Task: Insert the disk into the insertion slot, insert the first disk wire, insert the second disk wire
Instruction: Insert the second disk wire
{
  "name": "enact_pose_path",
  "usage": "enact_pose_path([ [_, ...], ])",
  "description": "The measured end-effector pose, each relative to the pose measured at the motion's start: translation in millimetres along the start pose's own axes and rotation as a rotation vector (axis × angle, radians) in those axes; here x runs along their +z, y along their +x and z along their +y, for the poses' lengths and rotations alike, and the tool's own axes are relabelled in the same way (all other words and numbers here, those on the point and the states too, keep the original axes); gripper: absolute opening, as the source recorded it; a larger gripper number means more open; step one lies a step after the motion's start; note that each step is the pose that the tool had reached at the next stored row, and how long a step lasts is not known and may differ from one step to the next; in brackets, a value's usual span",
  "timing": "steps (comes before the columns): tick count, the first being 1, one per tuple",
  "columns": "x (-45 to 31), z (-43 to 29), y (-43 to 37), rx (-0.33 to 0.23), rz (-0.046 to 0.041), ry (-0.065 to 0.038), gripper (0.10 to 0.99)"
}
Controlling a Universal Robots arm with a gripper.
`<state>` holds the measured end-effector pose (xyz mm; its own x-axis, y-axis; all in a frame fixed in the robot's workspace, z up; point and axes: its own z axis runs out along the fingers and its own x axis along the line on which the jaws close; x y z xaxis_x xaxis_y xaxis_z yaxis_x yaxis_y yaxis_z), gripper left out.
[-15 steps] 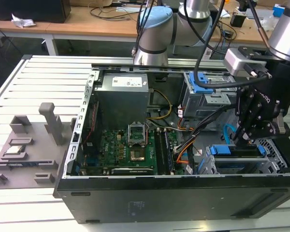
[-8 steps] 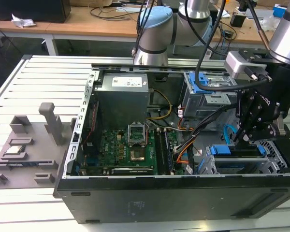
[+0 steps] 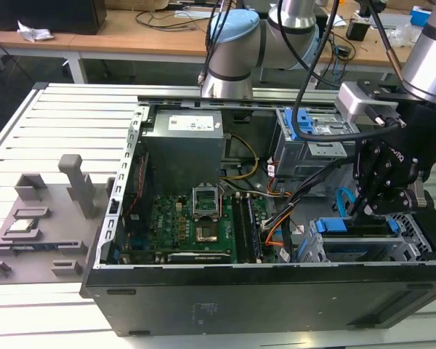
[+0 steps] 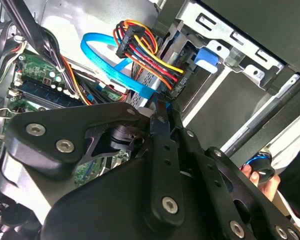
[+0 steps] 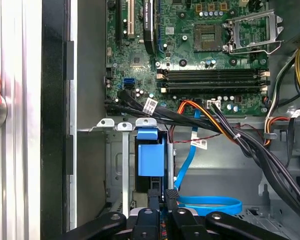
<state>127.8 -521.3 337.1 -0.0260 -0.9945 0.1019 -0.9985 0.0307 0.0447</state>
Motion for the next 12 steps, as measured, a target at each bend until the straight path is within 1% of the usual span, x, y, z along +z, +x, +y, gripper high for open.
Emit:
enact_pose_path([
  [5,0.4,-0.1,-0.1,0.000,-0.0008,0.000,0.173],
  [6,0.4,-0.1,-0.1,0.000,-0.0008,0.000,0.235],
  [7,-2.2,0.1,0.2,0.000,-0.0004,0.000,0.235],
  [9,-11.9,0.5,0.8,0.000,-0.0002,0.000,0.235],
  [10,-21.0,1.0,0.4,0.000,-0.0003,0.000,0.235],
  [11,-28.1,1.4,-1.5,0.000,0.0001,0.000,0.235],
  [12,-34.3,1.7,-3.5,0.000,0.0003,0.000,0.157],
])
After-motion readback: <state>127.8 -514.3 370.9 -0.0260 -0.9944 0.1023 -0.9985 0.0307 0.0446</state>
